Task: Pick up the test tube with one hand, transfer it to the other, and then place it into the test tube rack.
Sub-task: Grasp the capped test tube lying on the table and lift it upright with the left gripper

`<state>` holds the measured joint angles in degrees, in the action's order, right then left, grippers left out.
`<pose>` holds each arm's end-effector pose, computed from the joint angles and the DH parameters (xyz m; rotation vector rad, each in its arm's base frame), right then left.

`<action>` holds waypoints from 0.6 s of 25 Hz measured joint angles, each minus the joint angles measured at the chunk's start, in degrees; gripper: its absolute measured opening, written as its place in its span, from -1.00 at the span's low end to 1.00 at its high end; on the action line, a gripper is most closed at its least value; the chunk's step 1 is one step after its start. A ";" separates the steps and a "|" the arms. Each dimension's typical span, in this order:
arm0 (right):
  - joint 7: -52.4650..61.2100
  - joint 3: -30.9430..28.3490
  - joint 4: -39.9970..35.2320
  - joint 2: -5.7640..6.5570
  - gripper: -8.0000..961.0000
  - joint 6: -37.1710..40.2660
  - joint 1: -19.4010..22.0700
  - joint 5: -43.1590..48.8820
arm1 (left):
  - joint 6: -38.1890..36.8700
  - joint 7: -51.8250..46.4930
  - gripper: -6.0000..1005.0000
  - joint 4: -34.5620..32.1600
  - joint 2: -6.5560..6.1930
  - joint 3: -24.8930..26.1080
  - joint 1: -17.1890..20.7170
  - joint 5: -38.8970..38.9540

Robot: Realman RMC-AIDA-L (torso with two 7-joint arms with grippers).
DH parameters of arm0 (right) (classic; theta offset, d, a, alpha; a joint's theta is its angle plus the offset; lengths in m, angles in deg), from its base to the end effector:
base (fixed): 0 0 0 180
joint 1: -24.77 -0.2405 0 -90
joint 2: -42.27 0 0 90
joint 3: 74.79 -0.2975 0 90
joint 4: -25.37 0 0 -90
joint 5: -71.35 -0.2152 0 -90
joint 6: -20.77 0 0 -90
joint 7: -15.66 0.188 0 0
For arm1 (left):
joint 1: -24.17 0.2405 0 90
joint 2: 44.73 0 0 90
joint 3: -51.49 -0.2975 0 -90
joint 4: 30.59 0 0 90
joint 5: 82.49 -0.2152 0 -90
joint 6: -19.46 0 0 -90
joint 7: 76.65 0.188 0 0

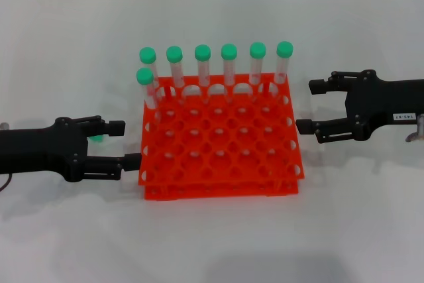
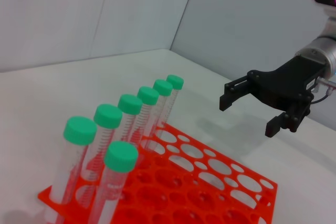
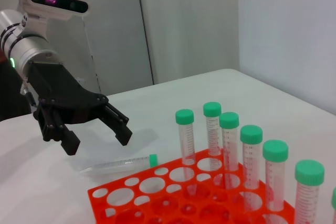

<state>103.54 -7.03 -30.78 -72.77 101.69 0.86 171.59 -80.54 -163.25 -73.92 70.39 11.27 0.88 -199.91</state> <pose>0.2463 0.3721 -0.0445 -2.8085 0.3675 0.5169 -0.3182 0.3181 -0.0194 -2.8034 -0.8062 -0.6260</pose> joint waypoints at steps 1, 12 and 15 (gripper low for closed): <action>-0.01 0.00 0.00 0.00 0.74 0.00 0.00 0.00 | 0.00 0.01 0.78 0.00 0.02 0.02 0.00 0.04; -0.08 -0.09 0.00 -0.02 0.74 -0.14 0.00 0.00 | 0.06 0.03 0.78 0.00 0.16 0.05 0.00 0.10; -0.06 -0.09 0.00 -0.01 0.74 -0.14 0.00 0.00 | 0.08 0.03 0.78 0.00 0.23 0.06 0.00 0.11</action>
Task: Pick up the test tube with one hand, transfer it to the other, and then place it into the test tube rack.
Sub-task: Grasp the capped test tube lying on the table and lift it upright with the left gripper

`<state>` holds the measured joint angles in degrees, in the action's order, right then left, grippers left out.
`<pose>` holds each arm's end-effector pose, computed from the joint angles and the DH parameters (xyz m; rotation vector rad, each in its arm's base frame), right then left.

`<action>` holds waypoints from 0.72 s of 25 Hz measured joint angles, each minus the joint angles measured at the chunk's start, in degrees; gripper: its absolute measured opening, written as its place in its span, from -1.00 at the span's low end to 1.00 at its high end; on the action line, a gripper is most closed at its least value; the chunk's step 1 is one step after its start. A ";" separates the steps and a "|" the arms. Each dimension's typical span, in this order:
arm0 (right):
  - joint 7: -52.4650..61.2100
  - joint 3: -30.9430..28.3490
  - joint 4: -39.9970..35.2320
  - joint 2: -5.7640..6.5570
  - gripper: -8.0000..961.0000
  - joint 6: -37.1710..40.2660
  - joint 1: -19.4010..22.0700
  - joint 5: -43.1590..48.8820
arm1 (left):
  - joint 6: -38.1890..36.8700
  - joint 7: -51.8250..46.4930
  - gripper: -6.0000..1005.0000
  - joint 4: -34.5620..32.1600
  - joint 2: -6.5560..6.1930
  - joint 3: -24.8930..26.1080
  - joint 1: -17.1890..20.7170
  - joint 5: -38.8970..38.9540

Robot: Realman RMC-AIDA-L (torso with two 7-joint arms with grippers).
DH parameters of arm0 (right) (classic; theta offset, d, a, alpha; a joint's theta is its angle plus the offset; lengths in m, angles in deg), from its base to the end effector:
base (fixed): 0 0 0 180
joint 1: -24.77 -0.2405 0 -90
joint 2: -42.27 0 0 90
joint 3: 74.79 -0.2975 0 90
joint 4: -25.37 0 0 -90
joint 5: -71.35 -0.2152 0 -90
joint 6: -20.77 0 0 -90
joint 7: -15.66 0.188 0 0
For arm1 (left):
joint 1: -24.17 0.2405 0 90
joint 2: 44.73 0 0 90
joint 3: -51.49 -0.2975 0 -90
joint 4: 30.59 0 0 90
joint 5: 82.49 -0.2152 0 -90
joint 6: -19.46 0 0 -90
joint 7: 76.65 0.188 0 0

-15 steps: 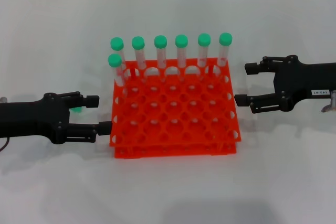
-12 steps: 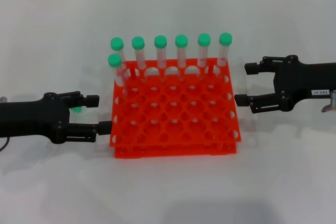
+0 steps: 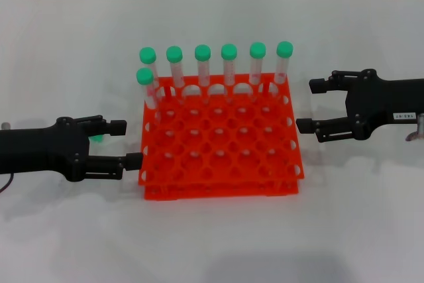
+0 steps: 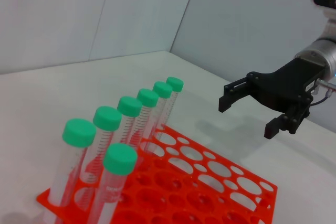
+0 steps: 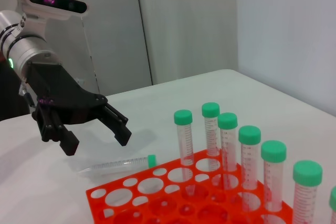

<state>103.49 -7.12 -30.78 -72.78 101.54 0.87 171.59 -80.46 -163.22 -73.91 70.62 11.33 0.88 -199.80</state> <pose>0.2466 0.3727 -0.0441 -2.8045 0.3676 0.5166 -0.3172 0.3181 -0.0207 -2.8013 -0.8067 -0.6332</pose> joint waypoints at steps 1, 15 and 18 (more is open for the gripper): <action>0.02 0.00 0.00 0.00 0.74 0.00 0.00 0.00 | 0.00 0.00 0.78 0.00 0.03 0.02 0.00 0.03; 0.11 0.22 0.14 -0.24 0.74 0.00 0.00 -0.63 | 0.13 -12.00 0.78 -6.87 -1.62 0.67 0.53 -6.30; 0.06 0.46 0.12 -0.25 0.74 0.02 0.00 -1.17 | -0.37 -16.67 0.78 -9.86 -2.20 0.69 0.21 -9.93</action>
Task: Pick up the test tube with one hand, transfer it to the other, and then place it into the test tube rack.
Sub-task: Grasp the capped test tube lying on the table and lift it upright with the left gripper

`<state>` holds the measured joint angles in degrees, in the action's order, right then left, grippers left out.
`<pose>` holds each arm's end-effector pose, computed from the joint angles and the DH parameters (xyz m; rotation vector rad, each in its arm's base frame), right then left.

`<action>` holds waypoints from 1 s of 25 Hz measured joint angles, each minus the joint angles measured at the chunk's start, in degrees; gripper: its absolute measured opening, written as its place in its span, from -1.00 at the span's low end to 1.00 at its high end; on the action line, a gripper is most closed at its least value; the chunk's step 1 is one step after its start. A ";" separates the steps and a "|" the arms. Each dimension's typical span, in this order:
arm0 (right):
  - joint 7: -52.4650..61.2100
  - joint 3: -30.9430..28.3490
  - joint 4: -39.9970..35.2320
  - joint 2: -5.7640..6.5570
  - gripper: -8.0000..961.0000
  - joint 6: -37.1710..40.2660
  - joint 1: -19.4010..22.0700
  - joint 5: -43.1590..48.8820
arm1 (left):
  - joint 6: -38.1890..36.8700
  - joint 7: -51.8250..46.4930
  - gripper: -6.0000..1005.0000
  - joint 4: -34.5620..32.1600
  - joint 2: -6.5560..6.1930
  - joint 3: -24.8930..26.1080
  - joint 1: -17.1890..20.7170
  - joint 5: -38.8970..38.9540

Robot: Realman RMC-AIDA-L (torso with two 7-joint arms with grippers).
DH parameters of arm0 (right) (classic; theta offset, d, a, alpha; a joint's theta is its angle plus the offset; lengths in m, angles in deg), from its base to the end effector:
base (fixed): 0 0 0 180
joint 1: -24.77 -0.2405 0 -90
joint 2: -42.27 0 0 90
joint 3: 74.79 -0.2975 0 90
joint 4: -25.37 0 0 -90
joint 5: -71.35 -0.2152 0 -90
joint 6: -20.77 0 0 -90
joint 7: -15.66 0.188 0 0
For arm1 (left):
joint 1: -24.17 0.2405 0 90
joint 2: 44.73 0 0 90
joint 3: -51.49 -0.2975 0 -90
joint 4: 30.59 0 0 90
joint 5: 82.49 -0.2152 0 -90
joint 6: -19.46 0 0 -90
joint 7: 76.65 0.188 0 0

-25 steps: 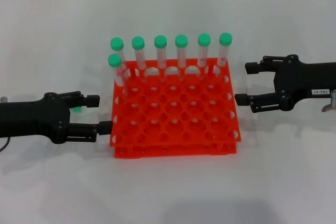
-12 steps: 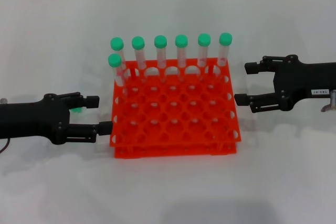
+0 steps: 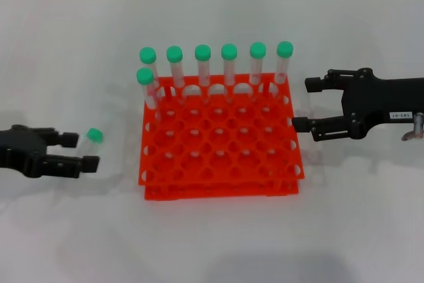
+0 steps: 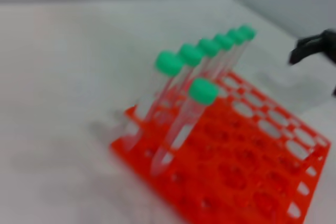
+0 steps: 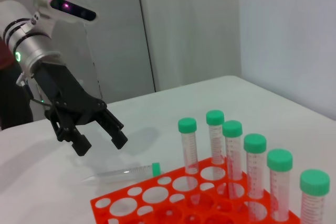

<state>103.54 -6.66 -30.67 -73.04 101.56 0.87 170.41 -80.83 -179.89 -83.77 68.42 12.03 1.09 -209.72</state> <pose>0.2419 0.3718 -0.0464 -2.8059 0.3707 0.5478 -0.3434 0.3241 0.0151 -2.7141 -1.0901 -0.3114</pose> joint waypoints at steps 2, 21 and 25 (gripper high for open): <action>0.02 0.07 -0.12 -0.01 0.74 0.03 0.00 -0.21 | -0.23 -2.36 0.78 -1.45 -0.31 0.00 -0.34 -2.51; 0.05 0.08 0.10 -0.01 0.74 -0.02 -0.17 -1.58 | -1.99 -10.96 0.78 -3.52 -0.86 -0.32 -9.35 -25.81; -0.04 0.08 0.23 -0.01 0.74 -0.02 -0.16 -1.67 | -2.12 -11.04 0.76 -3.33 -0.72 -0.49 -10.31 -26.06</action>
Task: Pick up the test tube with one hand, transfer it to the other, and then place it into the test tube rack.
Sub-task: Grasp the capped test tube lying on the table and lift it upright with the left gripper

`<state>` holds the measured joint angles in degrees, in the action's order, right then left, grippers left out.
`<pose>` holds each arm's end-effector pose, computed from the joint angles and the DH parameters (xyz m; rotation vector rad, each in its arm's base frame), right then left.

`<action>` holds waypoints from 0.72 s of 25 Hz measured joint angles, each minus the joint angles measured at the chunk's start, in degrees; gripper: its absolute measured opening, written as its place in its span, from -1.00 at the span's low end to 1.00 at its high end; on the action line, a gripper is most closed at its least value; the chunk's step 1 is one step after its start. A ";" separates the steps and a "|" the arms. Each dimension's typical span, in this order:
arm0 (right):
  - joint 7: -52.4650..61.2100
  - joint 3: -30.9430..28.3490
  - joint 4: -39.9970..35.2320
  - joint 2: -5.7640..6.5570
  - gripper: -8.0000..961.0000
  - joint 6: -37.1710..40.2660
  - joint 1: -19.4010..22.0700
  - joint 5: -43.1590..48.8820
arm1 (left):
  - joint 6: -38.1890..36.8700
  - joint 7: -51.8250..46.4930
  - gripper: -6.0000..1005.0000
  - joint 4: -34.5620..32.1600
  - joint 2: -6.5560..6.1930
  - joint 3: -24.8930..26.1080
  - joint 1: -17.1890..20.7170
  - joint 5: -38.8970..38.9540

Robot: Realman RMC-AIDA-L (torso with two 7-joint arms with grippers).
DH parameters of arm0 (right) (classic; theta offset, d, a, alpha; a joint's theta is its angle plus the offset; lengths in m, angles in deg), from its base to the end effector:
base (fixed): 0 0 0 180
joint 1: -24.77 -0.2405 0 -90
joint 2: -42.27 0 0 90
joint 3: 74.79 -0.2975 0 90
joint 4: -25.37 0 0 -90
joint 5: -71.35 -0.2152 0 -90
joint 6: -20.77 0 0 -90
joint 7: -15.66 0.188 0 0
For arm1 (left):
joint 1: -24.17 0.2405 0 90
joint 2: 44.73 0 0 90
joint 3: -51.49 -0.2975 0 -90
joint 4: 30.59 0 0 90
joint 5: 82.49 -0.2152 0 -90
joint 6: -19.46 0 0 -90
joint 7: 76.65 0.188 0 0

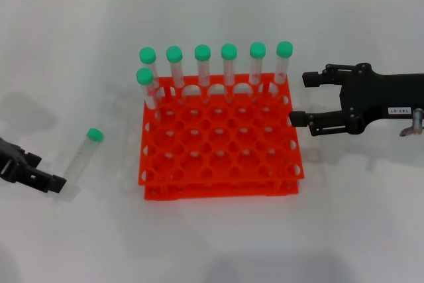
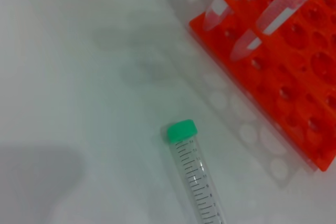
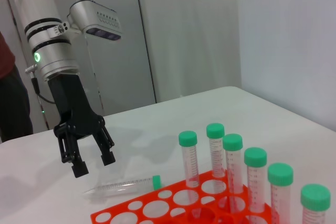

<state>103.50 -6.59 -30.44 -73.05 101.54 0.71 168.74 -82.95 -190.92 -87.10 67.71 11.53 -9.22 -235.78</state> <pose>0.2368 0.3733 -0.0450 -2.7962 0.3722 0.5883 -0.3518 0.3502 0.0281 -2.6759 -1.2328 0.3199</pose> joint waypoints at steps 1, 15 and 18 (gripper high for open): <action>0.00 0.00 0.01 0.00 0.74 0.00 0.00 0.00 | -0.01 0.00 0.76 0.05 0.02 -0.04 -0.13 -0.05; -0.23 -0.07 0.14 0.01 0.74 0.00 0.07 -0.10 | 1.58 -0.06 0.73 1.53 1.12 -0.73 -1.23 -3.20; -0.28 -0.08 0.18 0.00 0.74 0.00 0.07 -0.10 | 1.78 -0.07 0.72 2.89 1.12 -0.75 -1.87 -3.26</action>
<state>103.22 -6.66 -30.26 -73.04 101.54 0.79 168.64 -81.17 -190.99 -84.22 68.83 10.78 -11.09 -239.05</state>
